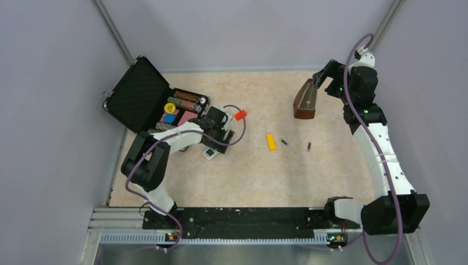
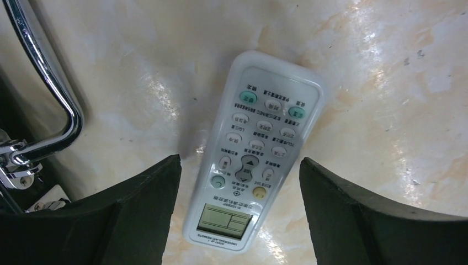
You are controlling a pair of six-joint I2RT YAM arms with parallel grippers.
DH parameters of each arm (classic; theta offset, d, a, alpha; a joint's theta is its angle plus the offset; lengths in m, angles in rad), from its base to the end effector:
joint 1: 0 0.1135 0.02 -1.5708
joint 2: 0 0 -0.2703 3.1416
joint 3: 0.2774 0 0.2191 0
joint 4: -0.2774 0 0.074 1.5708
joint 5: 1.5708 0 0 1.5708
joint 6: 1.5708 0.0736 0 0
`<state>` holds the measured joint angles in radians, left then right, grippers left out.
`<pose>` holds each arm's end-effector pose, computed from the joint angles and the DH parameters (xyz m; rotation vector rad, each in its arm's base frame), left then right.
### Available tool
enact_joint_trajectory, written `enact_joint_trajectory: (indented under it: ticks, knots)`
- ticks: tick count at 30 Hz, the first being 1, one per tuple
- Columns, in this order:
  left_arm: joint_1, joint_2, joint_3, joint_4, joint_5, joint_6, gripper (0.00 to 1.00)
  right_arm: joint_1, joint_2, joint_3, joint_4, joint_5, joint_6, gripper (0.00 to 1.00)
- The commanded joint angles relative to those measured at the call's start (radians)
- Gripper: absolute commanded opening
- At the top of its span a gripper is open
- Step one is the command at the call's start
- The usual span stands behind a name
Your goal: Load the batteries into the remote control
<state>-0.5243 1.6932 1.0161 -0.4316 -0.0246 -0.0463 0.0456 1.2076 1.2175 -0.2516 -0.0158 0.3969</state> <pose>0.2785 -0.1589 0.1644 0.6287 2.6131 -0.1462 0.2771 0.0138 0.3929 0.3077 1.7985 0.3278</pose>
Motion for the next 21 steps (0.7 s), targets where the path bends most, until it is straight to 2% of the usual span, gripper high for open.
enact_joint_trajectory:
  ticks: [1, 5, 8, 11, 14, 18, 21]
  knots:
    - [-0.004, 0.033, 0.05, -0.04, -0.026, 0.075, 0.81, -0.001, 0.0, 0.007, 0.01, -0.018, 0.01, 0.97]
    - [-0.004, 0.032, 0.038, -0.039, -0.044, 0.087, 0.76, 0.0, 0.005, 0.012, 0.003, -0.031, 0.017, 0.96]
    - [-0.004, 0.024, 0.024, -0.023, -0.037, 0.091, 0.67, 0.0, 0.009, 0.018, -0.006, -0.044, 0.021, 0.96]
    - [-0.004, 0.023, 0.026, -0.009, -0.025, 0.091, 0.45, 0.0, 0.013, 0.025, -0.016, -0.059, 0.03, 0.96]
    - [-0.006, 0.002, 0.031, 0.017, -0.023, 0.075, 0.29, 0.0, 0.021, 0.041, -0.039, -0.09, 0.041, 0.96]
    - [-0.006, -0.064, 0.018, 0.085, -0.019, 0.051, 0.21, -0.001, 0.035, 0.069, -0.087, -0.168, 0.052, 0.95]
    - [-0.015, -0.132, 0.003, 0.134, 0.015, -0.001, 0.19, 0.0, 0.039, 0.062, -0.101, -0.264, 0.094, 0.94]
